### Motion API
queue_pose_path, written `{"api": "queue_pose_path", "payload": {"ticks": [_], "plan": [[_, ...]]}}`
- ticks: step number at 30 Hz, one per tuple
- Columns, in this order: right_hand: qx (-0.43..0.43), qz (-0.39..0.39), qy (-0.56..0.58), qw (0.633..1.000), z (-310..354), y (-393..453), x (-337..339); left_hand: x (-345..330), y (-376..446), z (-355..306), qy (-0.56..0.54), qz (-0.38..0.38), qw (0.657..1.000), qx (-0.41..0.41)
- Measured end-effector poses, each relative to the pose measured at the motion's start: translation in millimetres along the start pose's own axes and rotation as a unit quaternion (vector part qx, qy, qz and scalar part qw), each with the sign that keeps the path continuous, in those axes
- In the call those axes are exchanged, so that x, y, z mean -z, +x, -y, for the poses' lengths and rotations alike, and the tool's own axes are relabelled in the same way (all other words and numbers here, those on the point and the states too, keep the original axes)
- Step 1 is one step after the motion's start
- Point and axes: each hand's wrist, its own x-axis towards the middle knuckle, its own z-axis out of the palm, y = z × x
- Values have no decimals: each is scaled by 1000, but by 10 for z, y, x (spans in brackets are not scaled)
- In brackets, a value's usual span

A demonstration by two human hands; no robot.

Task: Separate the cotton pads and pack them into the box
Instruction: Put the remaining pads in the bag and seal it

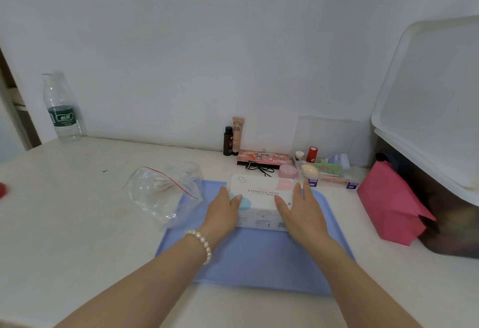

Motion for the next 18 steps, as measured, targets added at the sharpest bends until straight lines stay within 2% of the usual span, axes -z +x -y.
{"api": "queue_pose_path", "payload": {"ticks": [2,3,5,7,9,11,13,16,18], "plan": [[25,-43,-112,992,29,-14,25,-2,-60,-30,18,-9,1000,-11],[37,-65,-129,989,72,-48,35,24,-119,-31,22,-20,999,-24],[84,-124,-67,986,181,-148,36,95,-302,-31,3,-28,996,-79],[182,-180,19,967,344,-248,28,223,-530,-6,-4,-24,990,-137],[286,-187,49,938,539,-301,-48,446,-756,67,-5,-39,987,-154],[368,-167,38,914,764,-337,-137,727,-895,179,16,-85,986,-142],[410,-139,21,901,990,-370,-248,1031,-902,361,45,-142,984,-98],[425,-131,-9,896,1285,-344,-431,1434,-722,652,84,-205,975,-23],[436,-143,10,888,1481,-255,-513,1624,-558,802,91,-216,972,7]]}}
